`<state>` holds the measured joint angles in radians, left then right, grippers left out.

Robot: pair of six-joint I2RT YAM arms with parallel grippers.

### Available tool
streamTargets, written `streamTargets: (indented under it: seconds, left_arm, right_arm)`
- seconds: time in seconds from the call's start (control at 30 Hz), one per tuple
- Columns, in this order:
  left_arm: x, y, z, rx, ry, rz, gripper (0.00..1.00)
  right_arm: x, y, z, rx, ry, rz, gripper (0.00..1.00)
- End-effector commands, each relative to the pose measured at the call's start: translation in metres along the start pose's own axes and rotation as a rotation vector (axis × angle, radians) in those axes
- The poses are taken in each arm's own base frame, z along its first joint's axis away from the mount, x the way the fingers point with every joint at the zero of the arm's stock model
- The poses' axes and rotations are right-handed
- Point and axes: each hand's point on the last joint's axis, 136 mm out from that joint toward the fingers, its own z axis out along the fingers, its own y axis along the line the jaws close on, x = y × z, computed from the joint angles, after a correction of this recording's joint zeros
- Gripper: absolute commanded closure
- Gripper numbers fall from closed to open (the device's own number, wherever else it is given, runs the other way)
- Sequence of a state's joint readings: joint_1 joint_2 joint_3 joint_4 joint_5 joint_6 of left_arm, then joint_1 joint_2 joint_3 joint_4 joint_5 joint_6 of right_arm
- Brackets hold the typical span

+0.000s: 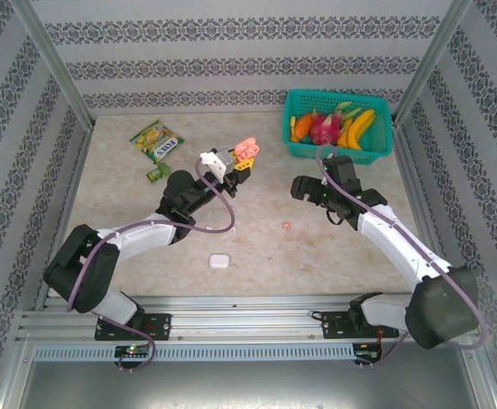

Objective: Insert wireless bluetooth earbuds into charging case

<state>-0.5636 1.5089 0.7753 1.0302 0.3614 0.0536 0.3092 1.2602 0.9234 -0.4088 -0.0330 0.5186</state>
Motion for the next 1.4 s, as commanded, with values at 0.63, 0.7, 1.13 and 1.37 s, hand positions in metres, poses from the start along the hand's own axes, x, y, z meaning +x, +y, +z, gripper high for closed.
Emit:
streamTargets:
  seconds: [0.63, 0.7, 1.13, 1.37]
  left_arm:
    - [-0.023, -0.004, -0.039, -0.05, -0.004, 0.069, 1.0]
    - [-0.025, -0.005, -0.041, -0.048, -0.007, 0.07, 1.0]
    - [-0.031, -0.006, -0.046, -0.05, -0.018, 0.075, 1.0]
    - [-0.029, -0.005, -0.047, -0.055, -0.012, 0.074, 1.0]
  right_arm:
    - [0.053, 0.004, 0.051, 0.225, 0.255, -0.397, 0.02]
    - [0.045, 0.0, 0.052, 0.294, 0.199, -0.397, 0.02]
    - [0.046, 0.0, 0.056, 0.192, 0.25, -0.263, 0.02]
    - [0.074, 0.012, 0.058, 0.128, 0.397, -0.306, 0.14]
